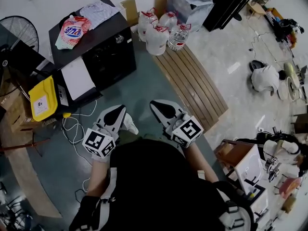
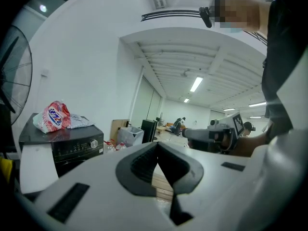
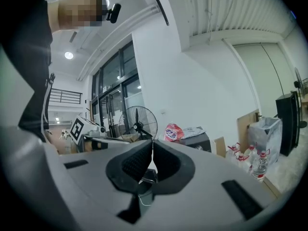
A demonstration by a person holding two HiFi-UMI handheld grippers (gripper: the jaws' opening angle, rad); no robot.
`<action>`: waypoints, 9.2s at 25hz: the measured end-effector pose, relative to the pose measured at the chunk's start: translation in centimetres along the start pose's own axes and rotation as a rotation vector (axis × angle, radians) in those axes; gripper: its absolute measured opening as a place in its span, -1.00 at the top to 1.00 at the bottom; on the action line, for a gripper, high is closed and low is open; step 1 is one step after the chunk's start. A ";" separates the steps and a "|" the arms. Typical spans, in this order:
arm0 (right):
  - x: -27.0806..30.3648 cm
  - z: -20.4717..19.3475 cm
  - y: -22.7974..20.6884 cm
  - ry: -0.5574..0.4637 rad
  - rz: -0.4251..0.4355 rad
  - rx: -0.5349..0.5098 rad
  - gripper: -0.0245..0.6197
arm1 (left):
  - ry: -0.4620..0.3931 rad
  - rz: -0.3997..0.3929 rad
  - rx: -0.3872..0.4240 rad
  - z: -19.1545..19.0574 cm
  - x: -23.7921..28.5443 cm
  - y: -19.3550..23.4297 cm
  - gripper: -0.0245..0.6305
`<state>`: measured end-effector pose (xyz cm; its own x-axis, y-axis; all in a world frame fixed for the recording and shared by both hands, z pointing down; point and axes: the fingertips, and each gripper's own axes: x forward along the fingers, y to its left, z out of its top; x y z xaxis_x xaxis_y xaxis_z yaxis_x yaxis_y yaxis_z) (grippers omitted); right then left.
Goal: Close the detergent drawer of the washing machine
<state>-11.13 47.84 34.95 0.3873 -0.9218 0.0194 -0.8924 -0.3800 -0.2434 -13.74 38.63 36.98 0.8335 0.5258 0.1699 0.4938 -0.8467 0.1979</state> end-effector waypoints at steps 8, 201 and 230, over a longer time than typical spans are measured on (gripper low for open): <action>7.4 1.3 -4.2 0.012 -0.020 0.064 0.86 | -0.019 -0.052 -0.040 1.5 3.1 8.9 0.90; 54.9 -24.5 -4.0 1.166 1.105 -0.331 0.80 | 0.338 0.894 -0.756 -18.0 -7.3 54.8 0.89; 56.2 -24.2 -3.9 1.213 1.095 -0.346 0.80 | 0.400 0.893 -0.787 -17.6 -7.2 56.0 0.89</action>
<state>8.45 -4.34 60.45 -0.6568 -0.2037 0.7260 -0.6717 0.5957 -0.4405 3.57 -11.12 63.78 0.5987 -0.1011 0.7946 -0.5999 -0.7140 0.3611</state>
